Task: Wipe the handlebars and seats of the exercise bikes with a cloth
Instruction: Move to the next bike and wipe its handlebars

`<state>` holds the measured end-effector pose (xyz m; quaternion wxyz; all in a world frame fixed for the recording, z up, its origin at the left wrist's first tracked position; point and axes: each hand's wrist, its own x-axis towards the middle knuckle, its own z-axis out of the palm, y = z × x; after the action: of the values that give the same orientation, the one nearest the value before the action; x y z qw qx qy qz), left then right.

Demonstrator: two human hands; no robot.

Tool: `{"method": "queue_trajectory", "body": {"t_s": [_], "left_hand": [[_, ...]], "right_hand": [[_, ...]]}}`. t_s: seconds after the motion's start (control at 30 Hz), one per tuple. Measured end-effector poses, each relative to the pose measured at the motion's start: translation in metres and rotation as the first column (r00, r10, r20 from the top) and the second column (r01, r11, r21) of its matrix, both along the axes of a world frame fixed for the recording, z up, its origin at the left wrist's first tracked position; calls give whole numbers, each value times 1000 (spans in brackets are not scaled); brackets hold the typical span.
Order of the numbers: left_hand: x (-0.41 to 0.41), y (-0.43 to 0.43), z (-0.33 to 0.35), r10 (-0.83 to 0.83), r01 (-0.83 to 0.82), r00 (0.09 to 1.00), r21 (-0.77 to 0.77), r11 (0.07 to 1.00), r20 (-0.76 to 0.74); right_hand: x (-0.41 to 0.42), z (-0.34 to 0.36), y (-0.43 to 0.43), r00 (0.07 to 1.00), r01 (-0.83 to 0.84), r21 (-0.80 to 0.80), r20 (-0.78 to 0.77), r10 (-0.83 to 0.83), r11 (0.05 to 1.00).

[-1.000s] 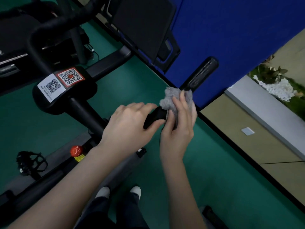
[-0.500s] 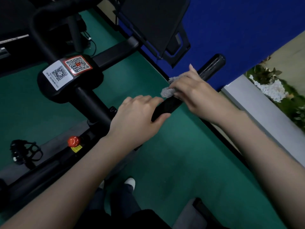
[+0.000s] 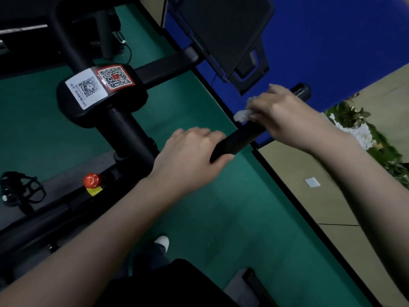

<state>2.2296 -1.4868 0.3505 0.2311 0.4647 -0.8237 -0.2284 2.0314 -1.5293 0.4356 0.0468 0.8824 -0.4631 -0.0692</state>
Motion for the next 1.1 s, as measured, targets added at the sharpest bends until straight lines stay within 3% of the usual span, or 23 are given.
{"method": "queue_trajectory", "body": {"t_s": [0.17, 0.27, 0.43, 0.57, 0.63, 0.73, 0.87, 0.93, 1.1], "left_hand": [[0, 0, 0, 5, -5, 1000, -13, 1000, -6], [0, 1, 1, 4, -4, 1000, -5, 1000, -9], [1, 1, 1, 8, -8, 1000, 10, 1000, -9], [1, 1, 2, 9, -9, 1000, 25, 1000, 0], [1, 0, 2, 11, -11, 1000, 32, 999, 4], [0, 0, 3, 13, -13, 1000, 38, 999, 4], [0, 0, 4, 15, -16, 1000, 39, 999, 22], [-2, -1, 5, 23, -24, 999, 40, 999, 35], [-18, -9, 14, 31, -31, 1000, 75, 997, -1]], "right_hand": [[0, -8, 6, 1000, -4, -2, 11, 4, 1000], [-7, -3, 1, 999, 18, -89, -28, -21, 996], [-15, -2, -1, 990, 134, -251, 80, -117, 959], [-16, -14, 4, 995, 38, -275, 95, -13, 961], [-23, -13, 2, 985, 99, -361, 169, -39, 927], [-22, -24, 6, 942, 249, -440, 318, -109, 863], [-14, -51, 18, 901, 268, -474, 430, -45, 839], [-19, -57, 16, 874, 328, -542, 484, -31, 774], [3, -80, 15, 652, 607, -543, 758, 26, 581]]}}
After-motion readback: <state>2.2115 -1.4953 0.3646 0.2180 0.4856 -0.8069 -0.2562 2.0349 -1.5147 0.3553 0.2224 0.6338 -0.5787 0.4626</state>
